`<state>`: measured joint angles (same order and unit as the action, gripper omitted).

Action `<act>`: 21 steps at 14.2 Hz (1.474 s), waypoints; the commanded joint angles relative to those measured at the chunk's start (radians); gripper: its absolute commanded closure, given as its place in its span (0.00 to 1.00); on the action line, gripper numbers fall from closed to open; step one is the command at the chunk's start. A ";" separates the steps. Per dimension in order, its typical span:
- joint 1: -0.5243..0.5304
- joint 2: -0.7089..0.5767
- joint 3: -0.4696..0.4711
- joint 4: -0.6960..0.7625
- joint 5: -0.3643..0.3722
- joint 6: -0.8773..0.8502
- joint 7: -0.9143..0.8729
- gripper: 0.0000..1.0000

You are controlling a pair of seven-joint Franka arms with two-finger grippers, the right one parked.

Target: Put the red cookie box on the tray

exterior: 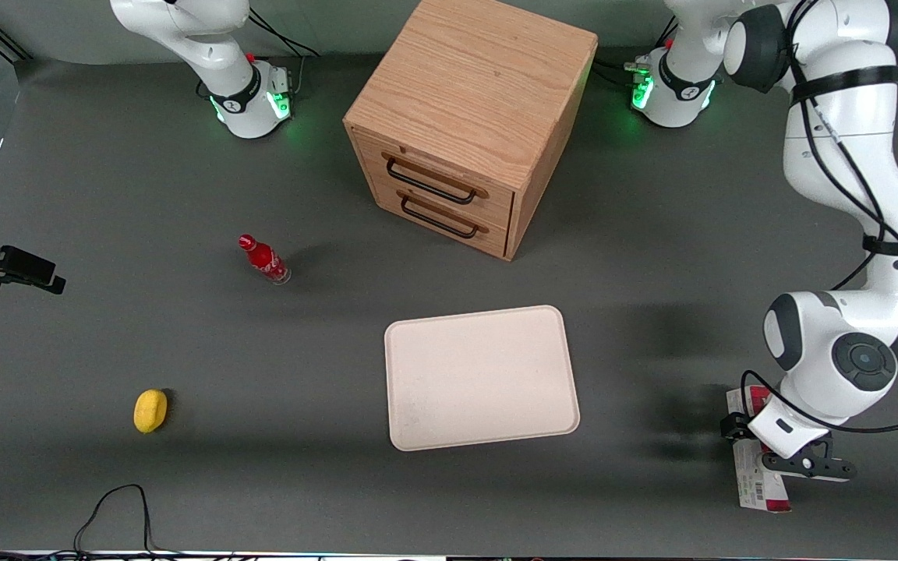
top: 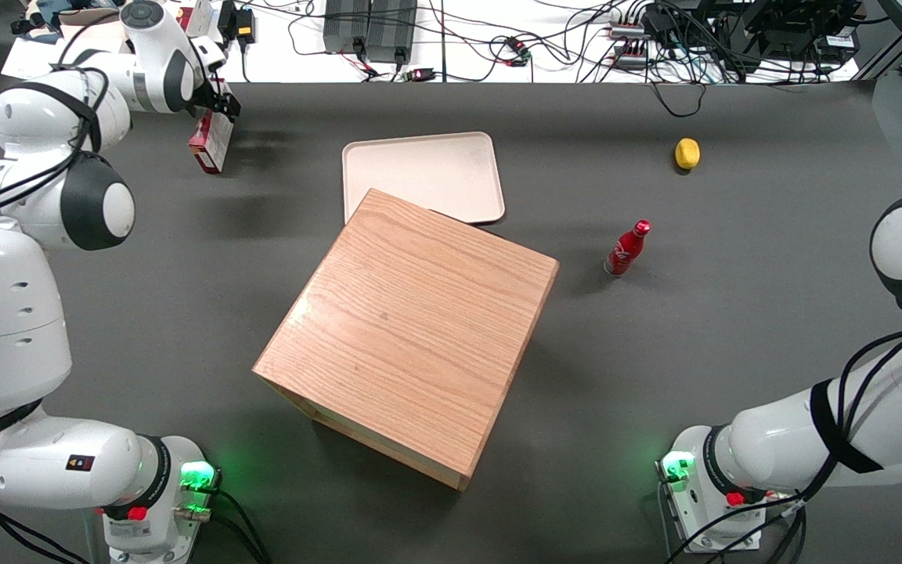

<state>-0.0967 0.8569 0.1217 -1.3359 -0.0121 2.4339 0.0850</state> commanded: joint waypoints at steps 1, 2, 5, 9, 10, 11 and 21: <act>-0.024 0.019 0.041 0.024 -0.022 0.000 -0.016 0.95; -0.024 0.019 0.044 0.023 -0.022 0.000 -0.013 1.00; -0.024 0.019 0.049 0.018 -0.023 0.004 -0.008 1.00; -0.024 -0.054 0.058 0.020 -0.016 -0.090 0.019 1.00; -0.037 -0.096 0.058 0.021 -0.025 -0.154 0.033 1.00; -0.050 -0.140 0.056 0.023 -0.028 -0.220 0.029 1.00; -0.302 -0.257 -0.227 0.008 0.190 -0.377 -0.813 1.00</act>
<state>-0.3721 0.5797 -0.0419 -1.2939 0.0183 1.9877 -0.5479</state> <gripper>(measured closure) 0.974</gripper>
